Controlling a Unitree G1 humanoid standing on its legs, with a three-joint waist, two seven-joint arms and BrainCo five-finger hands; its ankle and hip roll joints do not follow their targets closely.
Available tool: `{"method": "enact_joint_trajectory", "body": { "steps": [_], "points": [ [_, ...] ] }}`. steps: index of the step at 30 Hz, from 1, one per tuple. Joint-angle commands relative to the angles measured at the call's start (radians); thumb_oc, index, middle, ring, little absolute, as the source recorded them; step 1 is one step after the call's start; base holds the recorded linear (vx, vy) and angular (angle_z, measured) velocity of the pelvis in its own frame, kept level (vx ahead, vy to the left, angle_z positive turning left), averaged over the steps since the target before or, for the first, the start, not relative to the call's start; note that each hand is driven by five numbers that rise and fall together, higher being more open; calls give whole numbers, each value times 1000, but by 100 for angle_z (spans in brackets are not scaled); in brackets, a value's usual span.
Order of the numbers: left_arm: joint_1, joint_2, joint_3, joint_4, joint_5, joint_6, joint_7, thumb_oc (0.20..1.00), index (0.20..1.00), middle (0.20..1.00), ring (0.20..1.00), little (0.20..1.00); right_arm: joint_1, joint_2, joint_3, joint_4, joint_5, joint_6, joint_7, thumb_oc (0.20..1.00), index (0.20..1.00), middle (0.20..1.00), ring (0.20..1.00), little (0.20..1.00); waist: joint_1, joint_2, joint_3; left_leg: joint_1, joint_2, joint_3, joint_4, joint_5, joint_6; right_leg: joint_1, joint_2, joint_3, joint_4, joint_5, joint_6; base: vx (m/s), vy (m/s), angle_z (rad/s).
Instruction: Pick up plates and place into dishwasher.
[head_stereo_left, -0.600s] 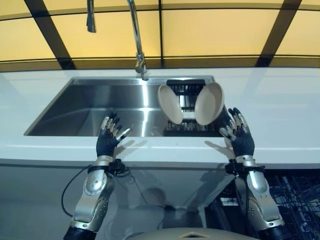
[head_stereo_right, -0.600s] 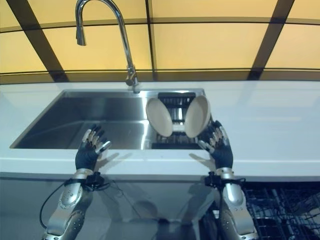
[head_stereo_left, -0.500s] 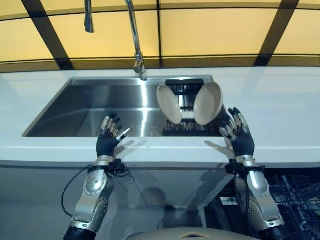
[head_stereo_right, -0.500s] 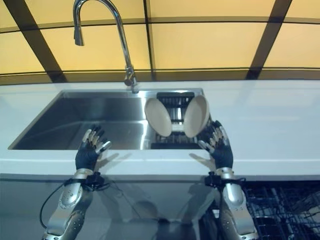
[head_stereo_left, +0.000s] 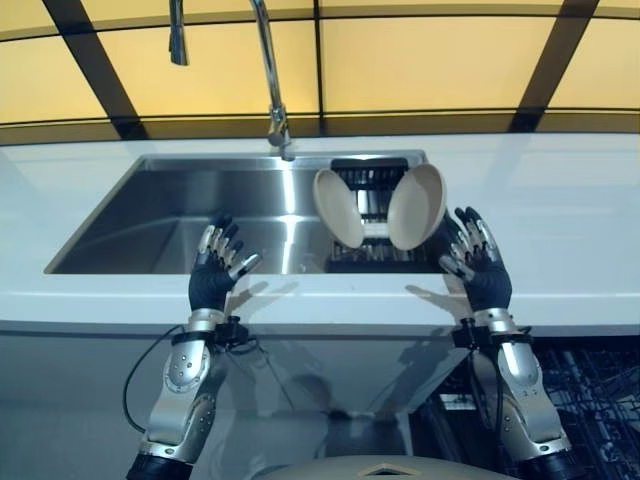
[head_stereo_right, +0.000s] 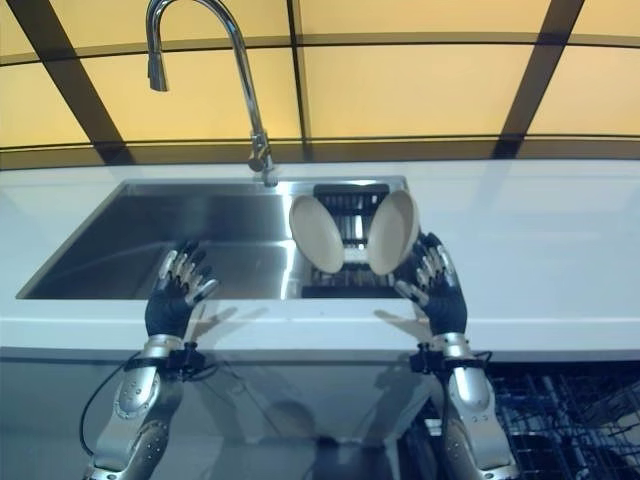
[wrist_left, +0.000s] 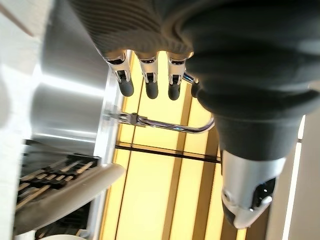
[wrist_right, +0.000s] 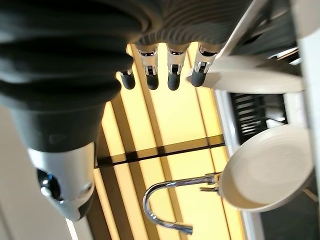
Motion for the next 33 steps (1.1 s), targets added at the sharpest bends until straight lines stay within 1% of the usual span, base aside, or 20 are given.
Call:
{"method": "enact_joint_trajectory", "body": {
  "steps": [1, 5, 11, 14, 16, 18, 20, 21, 22, 23, 24, 25, 26, 27, 28, 29, 30, 31, 32, 33],
  "points": [
    [-60, 35, 38, -52, 18, -56, -18, 1000, 1000, 1000, 1000, 1000, -81, -6, -24, -52, -24, -68, 1, 1000, 1000, 1000, 1000, 1000, 3, -27, -29, -29, 23, 31, 65, -113, -1, -69, -27, 24, -54, 56, 61, 0, 0, 0],
    [-53, 35, 41, -58, 15, -42, -17, 1000, 1000, 1000, 1000, 1000, -75, -6, -31, -61, -18, -64, 3, 1000, 1000, 1000, 1000, 1000, 1, -28, -29, -27, 25, 34, 59, -111, 0, -70, -24, 24, -51, 53, 60, 10, -19, 0],
    [-47, 37, 43, -61, 17, -49, -18, 1000, 1000, 1000, 1000, 1000, -76, -8, -28, -72, -23, -78, -9, 1000, 1000, 1000, 1000, 1000, 3, -31, -21, -33, 30, 27, 74, -114, -2, -73, -14, 33, -34, 39, 50, 33, -87, 0],
    [-47, 40, 43, -63, 17, -59, -16, 1000, 1000, 1000, 1000, 1000, -77, -9, -29, -76, -24, -91, -10, 1000, 1000, 1000, 1000, 1000, 2, -37, -17, -43, 35, 21, 106, -122, -5, -78, -4, 41, -14, 25, 40, 52, -157, -1],
    [-44, 41, 49, -68, 15, -69, -17, 1000, 1000, 1000, 1000, 1000, -75, -14, -32, -82, -22, -95, -8, 1000, 1000, 1000, 1000, 1000, 2, -44, -14, -58, 43, 17, 150, -132, -10, -84, 4, 48, 7, 12, 28, 64, -189, -2],
    [-43, 45, 57, -75, 1, -81, -18, 1000, 1000, 1000, 1000, 1000, -75, -24, -33, -92, -21, -93, -11, 1000, 1000, 1000, 1000, 1000, 1, -54, -10, -77, 53, 19, 220, -151, -17, -91, 12, 51, 33, -2, 14, 74, -206, -1],
    [-40, 45, 67, -85, -5, -95, -17, 1000, 1000, 1000, 1000, 1000, -76, -32, -33, -94, -16, -97, -4, 1000, 1000, 1000, 1000, 1000, 2, -68, -5, -106, 63, 27, 315, -185, -18, -101, 15, 47, 62, -13, -2, 79, -220, -2],
    [-36, 47, 75, -89, -9, -106, -17, 1000, 1000, 1000, 1000, 1000, -76, -38, -34, -97, -12, -103, 4, 1000, 1000, 1000, 1000, 1000, 3, -80, 0, -124, 67, 39, 382, -215, -11, -107, 14, 39, 82, -20, -11, 80, -227, -5],
    [-29, 48, 82, -93, -11, -113, -15, 1000, 1000, 1000, 1000, 1000, -74, -42, -35, -100, -2, -108, 11, 1000, 1000, 1000, 1000, 1000, 5, -88, 7, -154, 73, 46, 471, -220, -8, -113, 16, 31, 101, -28, -23, 64, -200, -12],
    [-26, 48, 86, -95, -13, -116, -13, 1000, 1000, 1000, 1000, 1000, -73, -46, -36, -103, 5, -110, 15, 1000, 1000, 1000, 1000, 1000, 6, -90, 10, -184, 76, 45, 539, -220, -7, -121, 20, 27, 115, -33, -31, 61, -200, -19],
    [-18, 44, 94, -100, -16, -122, -7, 1000, 1000, 1000, 1000, 1000, -69, -51, -36, -108, 14, -116, 27, 1000, 1000, 1000, 1000, 1000, 8, -91, 23, -244, 82, 46, 675, -211, -2, -127, 30, 20, 144, -46, -50, 37, -127, -24],
    [-18, 44, 94, -100, -16, -122, -7, 1000, 1000, 1000, 1000, 1000, -69, -51, -36, -108, 14, -116, 27, 1000, 1000, 1000, 1000, 1000, 7, -89, 22, -248, 84, 45, 679, -213, -3, -129, 31, 19, 145, -46, -51, 59, -130, -32],
    [-14, 43, 97, -101, -19, -124, -6, 1000, 1000, 1000, 1000, 1000, -69, -53, -36, -108, 16, -119, 34, 1000, 1000, 1000, 1000, 1000, 8, -90, 28, -278, 84, 44, 736, -202, 2, -133, 36, 20, 160, -51, -59, 66, -67, -36],
    [-9, 38, 98, -98, -19, -128, -5, 1000, 1000, 1000, 1000, 1000, -74, -57, -33, -103, 21, -122, 44, 1000, 1000, 1000, 1000, 1000, 11, -89, 39, -315, 68, 28, 764, -183, 10, -136, 42, 36, 181, -58, -65, 98, -63, -23],
    [-7, 36, 99, -96, -15, -132, -3, 1000, 1000, 1000, 1000, 1000, -82, -59, -30, -102, 22, -119, 50, 1000, 1000, 1000, 1000, 1000, 16, -88, 44, -332, 44, 15, 749, -176, 17, -139, 42, 47, 190, -60, -63, 122, 2, -18],
    [-7, 34, 98, -100, -5, -136, 8, 1000, 1000, 1000, 1000, 1000, -95, -64, -24, -103, 25, -114, 57, 1000, 1000, 1000, 1000, 1000, 28, -78, 51, -348, 10, -16, 693, -151, 16, -137, 52, 64, 202, -70, -62, 123, 35, -26],
    [-9, 33, 97, -100, -1, -137, 13, 1000, 1000, 1000, 1000, 1000, -106, -65, -20, -104, 24, -109, 56, 1000, 1000, 1000, 1000, 1000, 35, -73, 56, -355, -2, -29, 655, -127, 12, -133, 57, 74, 208, -78, -61, 185, 59, -40],
    [-16, 32, 99, -104, -1, -135, 23, 1000, 1000, 1000, 1000, 1000, -126, -70, -13, -109, 20, -94, 44, 1000, 1000, 1000, 1000, 1000, 46, -64, 60, -351, -4, -48, 574, -90, 2, -124, 66, 84, 215, -96, -61, 247, 90, -40],
    [-23, 34, 104, -111, -15, -127, 25, 1000, 1000, 1000, 1000, 1000, -139, -74, -10, -113, 16, -82, 29, 1000, 1000, 1000, 1000, 1000, 55, -52, 56, -346, 6, -68, 454, -56, -11, -118, 75, 85, 223, -115, -61, 293, 115, -34],
    [-25, 35, 106, -113, -25, -125, 24, 1000, 1000, 1000, 1000, 1000, -142, -76, -9, -114, 12, -78, 23, 1000, 1000, 1000, 1000, 1000, 60, -47, 56, -339, 6, -82, 384, -31, -19, -109, 77, 86, 225, -126, -61, 342, 140, -32]
  ]
}}
